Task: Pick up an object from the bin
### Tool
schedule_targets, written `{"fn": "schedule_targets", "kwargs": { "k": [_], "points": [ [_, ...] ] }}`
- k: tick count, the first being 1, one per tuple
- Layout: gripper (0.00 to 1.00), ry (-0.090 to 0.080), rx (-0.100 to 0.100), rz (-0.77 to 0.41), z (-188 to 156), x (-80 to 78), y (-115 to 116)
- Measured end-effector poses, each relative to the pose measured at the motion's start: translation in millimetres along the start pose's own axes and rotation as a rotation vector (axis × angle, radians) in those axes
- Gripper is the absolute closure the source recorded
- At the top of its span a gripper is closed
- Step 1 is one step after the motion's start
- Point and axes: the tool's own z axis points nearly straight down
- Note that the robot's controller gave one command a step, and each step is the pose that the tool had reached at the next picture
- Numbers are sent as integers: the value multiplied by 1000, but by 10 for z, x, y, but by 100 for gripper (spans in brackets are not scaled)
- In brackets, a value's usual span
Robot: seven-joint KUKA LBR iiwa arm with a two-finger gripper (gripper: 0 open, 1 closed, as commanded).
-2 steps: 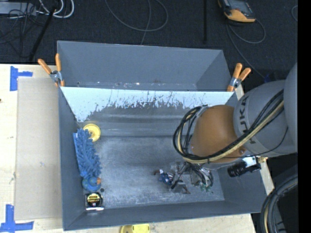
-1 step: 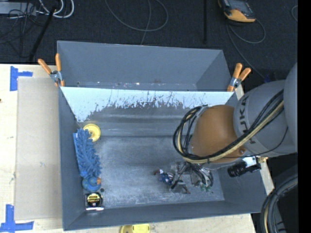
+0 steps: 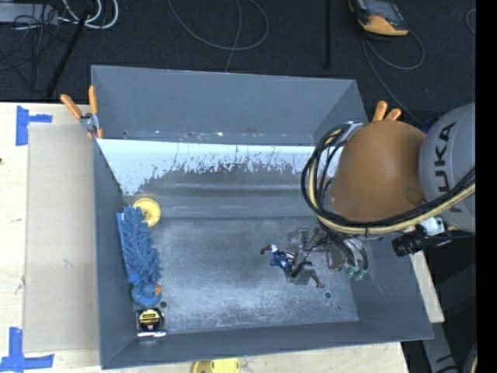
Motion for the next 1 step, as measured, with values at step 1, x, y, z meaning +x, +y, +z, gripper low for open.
{"fn": "schedule_targets", "kwargs": {
  "k": [1],
  "points": [
    [100,0,0,1,0,0,0]
  ]
}}
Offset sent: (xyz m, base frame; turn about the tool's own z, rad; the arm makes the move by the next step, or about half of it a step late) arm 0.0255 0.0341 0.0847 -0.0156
